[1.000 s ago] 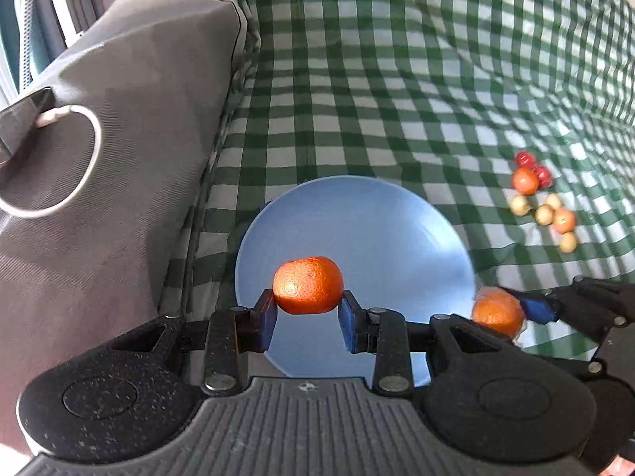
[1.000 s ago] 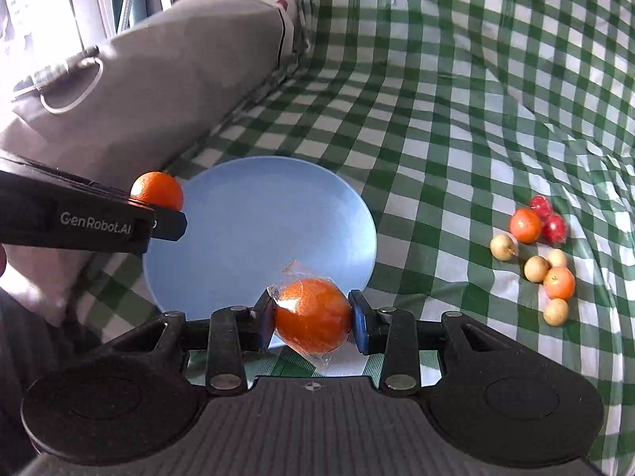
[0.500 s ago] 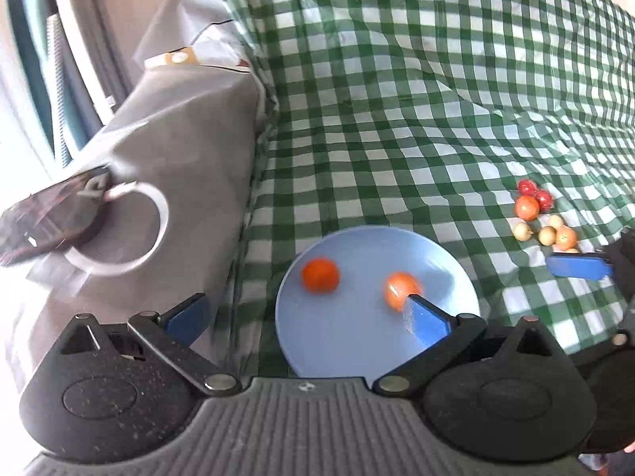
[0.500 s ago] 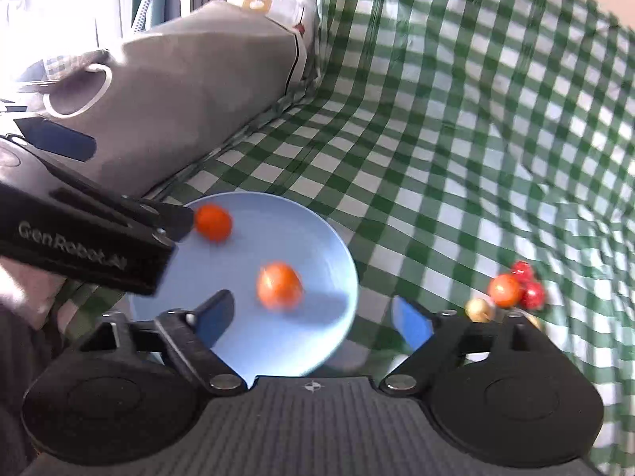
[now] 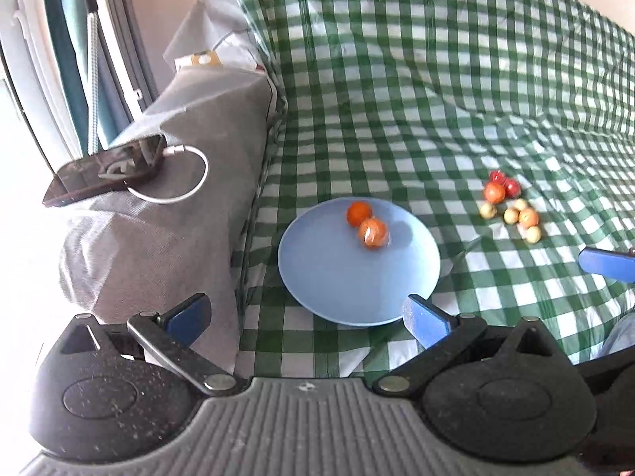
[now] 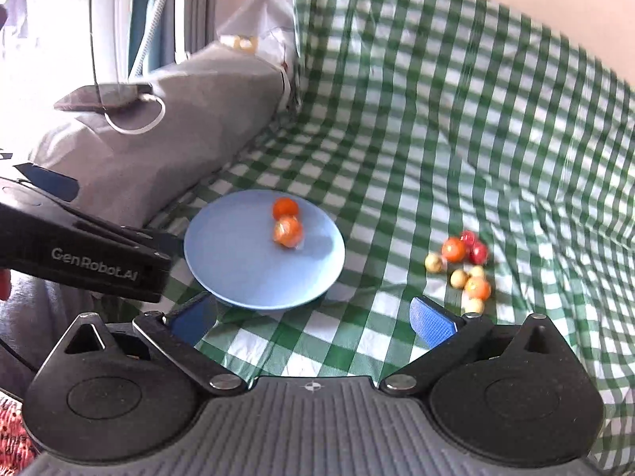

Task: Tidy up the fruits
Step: 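Lift both tools away from the plate and return toward the fruits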

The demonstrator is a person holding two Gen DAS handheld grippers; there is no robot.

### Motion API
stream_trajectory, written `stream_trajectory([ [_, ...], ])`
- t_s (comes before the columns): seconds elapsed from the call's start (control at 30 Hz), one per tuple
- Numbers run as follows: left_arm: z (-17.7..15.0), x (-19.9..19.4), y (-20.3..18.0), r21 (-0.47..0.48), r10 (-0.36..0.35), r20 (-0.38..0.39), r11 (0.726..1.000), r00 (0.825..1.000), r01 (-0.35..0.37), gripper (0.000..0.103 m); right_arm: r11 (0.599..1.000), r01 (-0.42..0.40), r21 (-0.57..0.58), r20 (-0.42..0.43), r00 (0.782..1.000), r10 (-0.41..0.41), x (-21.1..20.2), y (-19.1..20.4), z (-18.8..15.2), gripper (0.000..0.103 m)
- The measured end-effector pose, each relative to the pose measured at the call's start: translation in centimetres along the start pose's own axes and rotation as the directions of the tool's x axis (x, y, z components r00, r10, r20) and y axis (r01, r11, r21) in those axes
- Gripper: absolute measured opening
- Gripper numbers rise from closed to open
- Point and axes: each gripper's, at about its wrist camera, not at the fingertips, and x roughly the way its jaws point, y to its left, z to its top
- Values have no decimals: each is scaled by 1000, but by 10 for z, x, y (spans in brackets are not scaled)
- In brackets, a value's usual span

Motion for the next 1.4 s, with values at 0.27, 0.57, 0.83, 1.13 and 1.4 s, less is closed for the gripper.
stream_trajectory([
  [0.27,-1,-11,-9,22,16,8,1000,1000,-16,103,996,8,84,-8,1000,-8,-16,-12,-5,102],
  [0.57,1,-8,-11,25,15,-7,1000,1000,-14,103,995,6,104,-18,1000,-4,-18,-13,-6,102],
  [0.83,0,-1,-8,5,8,-38,1000,999,-8,103,994,-9,111,-39,999,14,-15,-14,-7,102],
  [1.13,2,1,-12,18,9,-39,1000,999,-9,103,992,-20,128,-29,999,24,-12,-20,-8,102],
  [1.4,4,11,-15,2,6,-85,1000,996,-5,103,978,-9,208,-47,999,19,-1,-33,-15,102],
])
